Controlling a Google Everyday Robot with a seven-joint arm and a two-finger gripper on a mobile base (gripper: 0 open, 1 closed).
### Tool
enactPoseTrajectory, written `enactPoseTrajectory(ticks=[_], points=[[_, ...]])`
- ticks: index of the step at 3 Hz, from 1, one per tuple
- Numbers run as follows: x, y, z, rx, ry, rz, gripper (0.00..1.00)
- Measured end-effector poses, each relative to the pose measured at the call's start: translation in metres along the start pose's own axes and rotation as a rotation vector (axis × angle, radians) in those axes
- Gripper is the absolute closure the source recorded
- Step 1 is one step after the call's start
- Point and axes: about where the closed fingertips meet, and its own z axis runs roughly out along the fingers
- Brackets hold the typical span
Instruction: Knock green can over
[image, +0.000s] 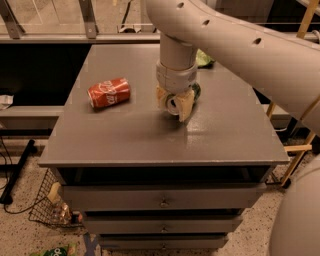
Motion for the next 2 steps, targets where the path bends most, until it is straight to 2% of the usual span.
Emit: enactPoseTrajectory(ticks=[2], points=[[0.0012,-0.0042,0.0027,0.015,0.003,0.000,0.35]])
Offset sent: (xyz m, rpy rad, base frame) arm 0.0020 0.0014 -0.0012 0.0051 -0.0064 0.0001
